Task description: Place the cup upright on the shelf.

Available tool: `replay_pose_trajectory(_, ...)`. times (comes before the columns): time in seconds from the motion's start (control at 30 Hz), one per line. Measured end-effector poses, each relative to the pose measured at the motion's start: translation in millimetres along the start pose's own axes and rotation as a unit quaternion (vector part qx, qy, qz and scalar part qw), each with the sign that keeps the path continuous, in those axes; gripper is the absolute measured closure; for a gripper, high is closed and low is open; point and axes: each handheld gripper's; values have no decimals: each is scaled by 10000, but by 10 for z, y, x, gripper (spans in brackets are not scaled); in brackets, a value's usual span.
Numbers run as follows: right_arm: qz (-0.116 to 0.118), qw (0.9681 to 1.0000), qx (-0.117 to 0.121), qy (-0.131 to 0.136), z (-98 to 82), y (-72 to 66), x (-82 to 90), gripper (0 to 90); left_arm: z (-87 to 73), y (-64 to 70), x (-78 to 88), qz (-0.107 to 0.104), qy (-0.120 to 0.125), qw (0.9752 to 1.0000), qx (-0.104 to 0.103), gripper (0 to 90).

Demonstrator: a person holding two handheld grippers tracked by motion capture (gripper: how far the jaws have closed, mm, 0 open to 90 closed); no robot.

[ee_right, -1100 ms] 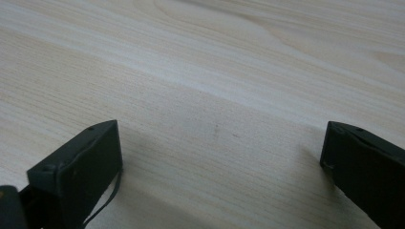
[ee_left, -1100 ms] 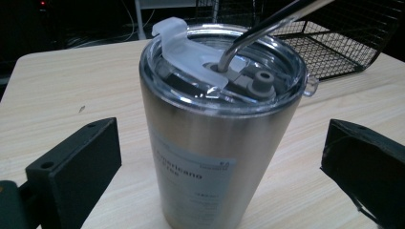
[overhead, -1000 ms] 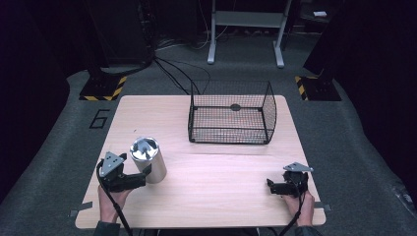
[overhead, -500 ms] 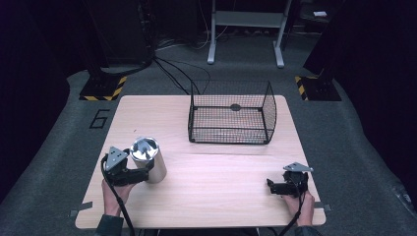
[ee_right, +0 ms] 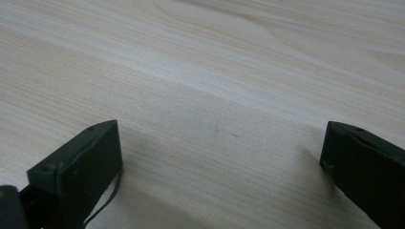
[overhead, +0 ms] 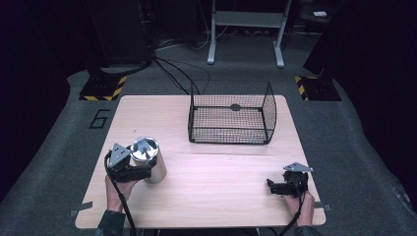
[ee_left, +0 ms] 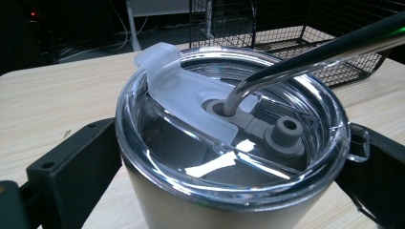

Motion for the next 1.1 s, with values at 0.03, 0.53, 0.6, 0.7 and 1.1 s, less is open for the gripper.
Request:
replay_pose_trajectory(0.03, -1, 10000, 0, -1, 0, 0, 0, 2, -4, 6, -9, 15, 8, 10000, 18, 0)
replay_pose_trajectory(0.53, 0, 10000, 17, 11, 0, 3, 0, 3, -31, 28, -93, 32, 159, 9998, 77, 0)
replay_pose_trajectory(0.6, 0, 10000, 16, 10, 0, 2, 1, 4, -28, 37, -115, 42, 181, 9998, 95, 0)
replay_pose_trajectory(0.7, 0, 10000, 19, 11, 0, 2, 1, 4, -31, 34, -151, -1, 165, 9998, 103, 1)
replay_pose_trajectory(1.1, 3, 10000, 21, 16, -1, 2, 2, 5, -74, 52, -185, 40, 226, 9997, -32, 39)
Point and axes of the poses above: each handheld gripper's, and its own axes: x roughly backward along the jaws, z roughly out of its top, y roughly to its right, and after that the axes turned 8 degrees about z, right-handed
